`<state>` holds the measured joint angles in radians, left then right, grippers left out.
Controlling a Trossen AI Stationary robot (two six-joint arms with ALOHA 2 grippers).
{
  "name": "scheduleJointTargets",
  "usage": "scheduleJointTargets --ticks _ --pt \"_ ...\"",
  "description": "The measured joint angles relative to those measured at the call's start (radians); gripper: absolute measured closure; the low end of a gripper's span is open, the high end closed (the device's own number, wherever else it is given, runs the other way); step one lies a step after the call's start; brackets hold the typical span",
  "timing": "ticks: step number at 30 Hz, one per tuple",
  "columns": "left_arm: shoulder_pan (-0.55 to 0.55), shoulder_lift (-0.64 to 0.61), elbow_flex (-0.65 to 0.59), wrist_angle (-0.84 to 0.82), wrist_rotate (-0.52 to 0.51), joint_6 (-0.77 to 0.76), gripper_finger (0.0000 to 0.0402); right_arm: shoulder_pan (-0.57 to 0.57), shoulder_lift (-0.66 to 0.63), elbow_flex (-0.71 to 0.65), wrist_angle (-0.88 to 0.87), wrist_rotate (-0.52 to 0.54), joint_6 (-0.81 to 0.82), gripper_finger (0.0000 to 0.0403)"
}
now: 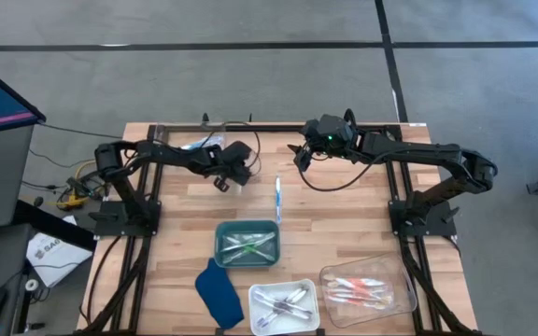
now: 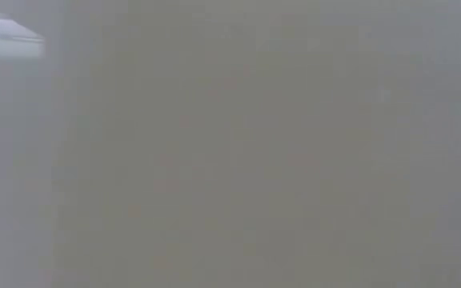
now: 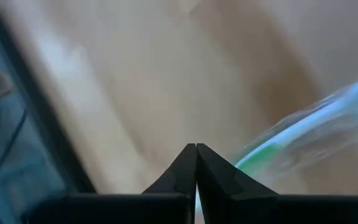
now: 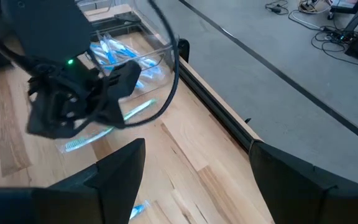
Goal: Pick & Place Toothbrushes
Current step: Put the green toothbrush into the green bin
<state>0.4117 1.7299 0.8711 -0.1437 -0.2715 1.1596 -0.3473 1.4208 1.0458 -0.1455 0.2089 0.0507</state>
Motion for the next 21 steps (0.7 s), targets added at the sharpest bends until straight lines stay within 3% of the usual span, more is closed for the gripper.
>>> scheduleJointTargets --ticks 6,21 --pt "0.033 -0.003 0.0 0.007 -0.035 -0.094 0.04 0.0 0.0 0.0 0.0 0.0 -0.005 0.0121" --pt "-0.015 -0.003 0.0 -0.021 -0.064 -0.12 0.04 0.0 0.0 0.0 -0.004 0.0 -0.005 0.0121"
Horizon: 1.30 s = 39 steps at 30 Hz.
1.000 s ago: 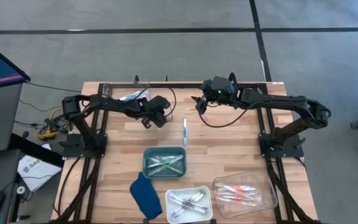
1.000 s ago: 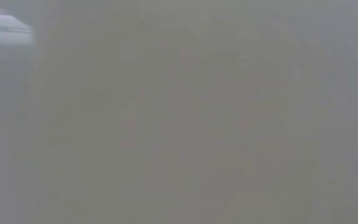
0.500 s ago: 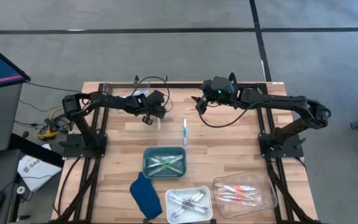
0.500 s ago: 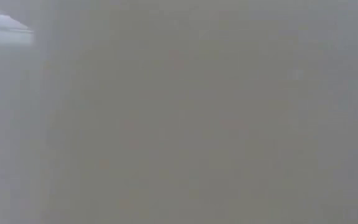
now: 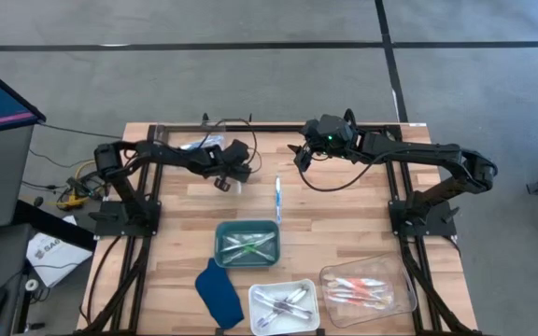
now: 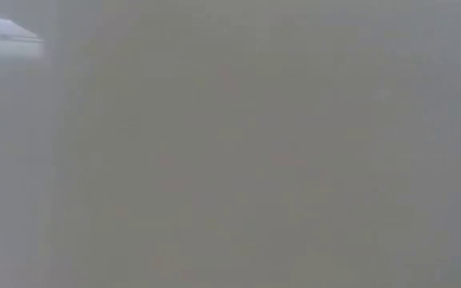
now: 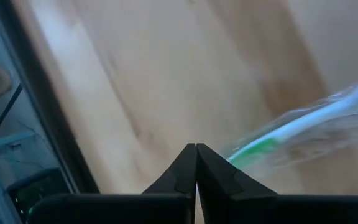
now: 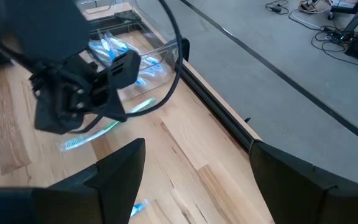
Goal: Pick & Place Toothbrushes
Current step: Put the green toothbrush into the green bin
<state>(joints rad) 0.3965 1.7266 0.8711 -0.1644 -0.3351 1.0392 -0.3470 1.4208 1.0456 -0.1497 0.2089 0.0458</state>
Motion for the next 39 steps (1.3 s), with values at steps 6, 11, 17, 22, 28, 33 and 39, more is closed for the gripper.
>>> scheduleJointTargets --ticks 6,11,17,22,28,33,39 --pt "-0.032 0.0 0.0 -0.055 -0.023 0.001 0.04 0.001 0.0 0.0 0.0 0.0 0.0 0.0121" --pt "-0.038 0.0 0.0 -0.091 -0.032 -0.007 0.04 0.013 0.0 0.0 0.0 0.0 -0.001 0.0121" --pt "-0.049 -0.001 0.0 -0.104 -0.032 -0.03 0.04 0.02 0.0 0.0 0.0 -0.001 -0.003 0.0121" --pt "-0.092 -0.001 0.0 -0.111 -0.032 -0.045 0.04 0.019 0.0 0.0 0.0 -0.001 -0.003 0.0121" --pt "-0.151 -0.001 0.0 -0.117 -0.04 -0.086 0.04 0.019 0.0 0.0 0.0 -0.001 -0.003 0.0121" --pt "-0.13 -0.006 -0.001 -0.108 -0.118 -0.131 0.04 0.021 0.0 0.0 0.0 -0.001 -0.001 0.0121" --pt "-0.106 -0.006 -0.001 -0.109 -0.146 -0.162 0.04 0.034 0.0 0.0 0.0 -0.002 -0.001 0.0121"
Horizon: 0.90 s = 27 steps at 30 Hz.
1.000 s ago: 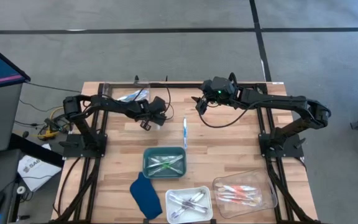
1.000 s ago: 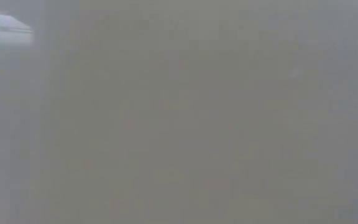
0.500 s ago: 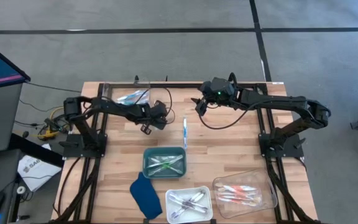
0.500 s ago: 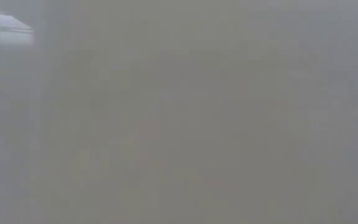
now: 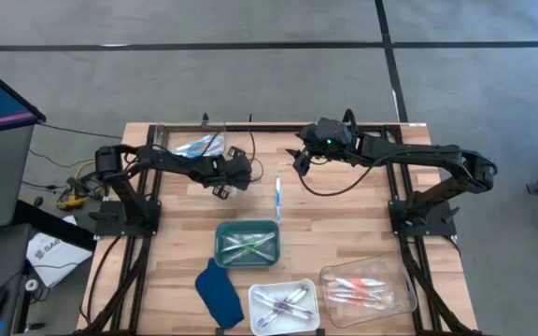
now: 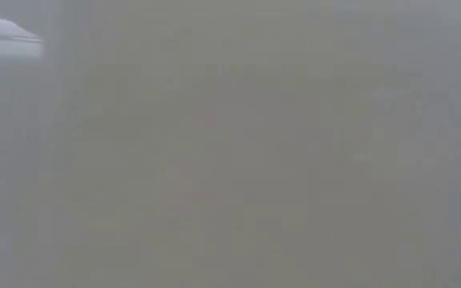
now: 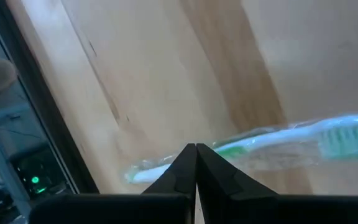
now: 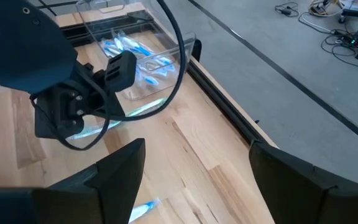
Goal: Pick & Place Toothbrushes
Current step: Put the green toothbrush into the green bin
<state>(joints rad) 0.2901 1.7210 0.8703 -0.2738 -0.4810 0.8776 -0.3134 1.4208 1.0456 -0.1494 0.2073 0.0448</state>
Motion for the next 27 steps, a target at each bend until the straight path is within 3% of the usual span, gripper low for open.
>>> scheduleJointTargets --ticks 7,27 --pt "-0.007 0.0 0.0 -0.01 -0.055 -0.066 0.04 0.0 0.0 0.0 0.0 0.0 -0.001 0.0121" --pt "-0.086 0.0 -0.069 -0.039 -0.001 -0.142 0.04 0.0 0.0 0.0 0.0 0.0 0.0 0.0121"
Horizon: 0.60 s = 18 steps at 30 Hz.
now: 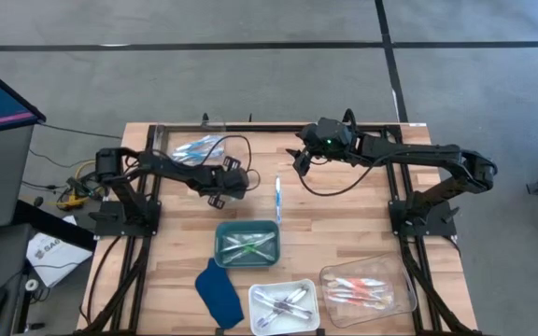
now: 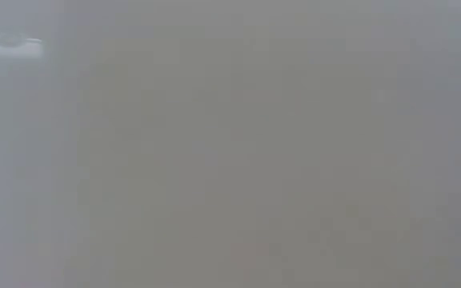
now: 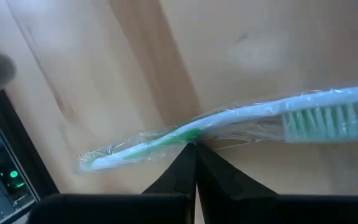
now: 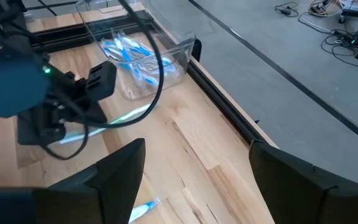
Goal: Pick & Place Toothbrushes
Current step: Put the green toothbrush into the green bin
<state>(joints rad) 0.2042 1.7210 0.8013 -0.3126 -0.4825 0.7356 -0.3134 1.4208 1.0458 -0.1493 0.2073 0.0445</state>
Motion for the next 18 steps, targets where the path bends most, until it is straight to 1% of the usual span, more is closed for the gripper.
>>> scheduleJointTargets --ticks 10,13,15,18 --pt "-0.067 0.0 0.0 -0.004 0.001 -0.065 0.04 0.0 0.0 0.0 0.0 0.0 0.0 0.0121" --pt "-0.082 0.0 -0.001 -0.004 -0.033 -0.075 0.0399 0.0 0.0 0.0 0.0 0.0 0.0 0.0121" --pt "-0.086 -0.018 -0.003 -0.009 -0.062 -0.075 0.0397 0.0 0.0 0.0 0.0 0.0 0.0 0.0121" --pt "-0.085 -0.075 -0.001 0.0 -0.066 -0.075 0.0389 0.0 0.0 0.0 0.0 0.0 0.0 0.0121"
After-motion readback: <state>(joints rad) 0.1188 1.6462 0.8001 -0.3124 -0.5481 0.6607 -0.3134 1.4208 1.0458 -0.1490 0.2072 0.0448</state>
